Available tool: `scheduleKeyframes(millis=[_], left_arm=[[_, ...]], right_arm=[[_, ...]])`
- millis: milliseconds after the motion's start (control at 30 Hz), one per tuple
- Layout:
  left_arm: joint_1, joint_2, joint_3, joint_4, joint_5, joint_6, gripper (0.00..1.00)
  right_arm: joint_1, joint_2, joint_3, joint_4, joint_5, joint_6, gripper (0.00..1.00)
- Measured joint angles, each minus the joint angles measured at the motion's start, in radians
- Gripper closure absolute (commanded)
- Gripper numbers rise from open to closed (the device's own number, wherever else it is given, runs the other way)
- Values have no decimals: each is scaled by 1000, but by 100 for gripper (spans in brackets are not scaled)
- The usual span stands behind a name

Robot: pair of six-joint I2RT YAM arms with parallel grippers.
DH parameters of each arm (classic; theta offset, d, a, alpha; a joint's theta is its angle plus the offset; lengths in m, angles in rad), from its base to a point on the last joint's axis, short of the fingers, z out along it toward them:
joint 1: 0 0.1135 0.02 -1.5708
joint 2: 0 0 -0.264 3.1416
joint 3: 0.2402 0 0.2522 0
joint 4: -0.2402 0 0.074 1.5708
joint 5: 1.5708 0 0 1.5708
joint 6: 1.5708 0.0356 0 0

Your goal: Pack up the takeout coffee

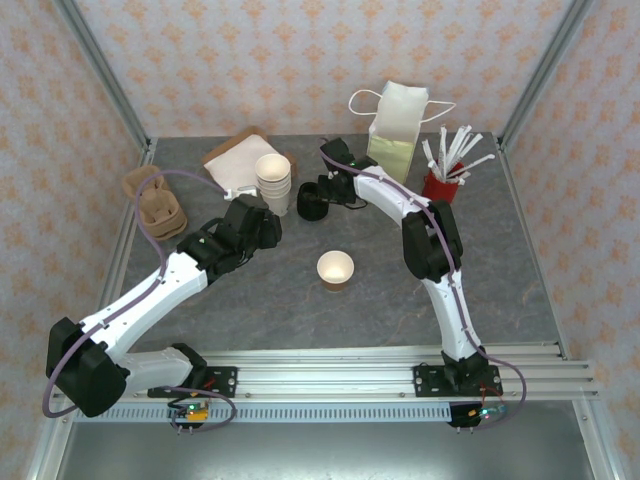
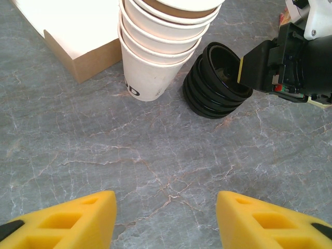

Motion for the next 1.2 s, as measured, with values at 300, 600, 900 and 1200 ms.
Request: scheduleKeyframes(millis=[300,600,900,1200], left_arm=[[0,0,-8,0,0,0,46],[0,0,-13,0,0,0,46],[0,0,-13,0,1,0,46],[0,0,-13,0,0,0,46]], right_arm=[[0,0,0,-11,21,-16,77],[0,0,7,-32,43,-39,79],[0,0,20,-41,45,-64,79],[0,0,20,-41,45,-79,84]])
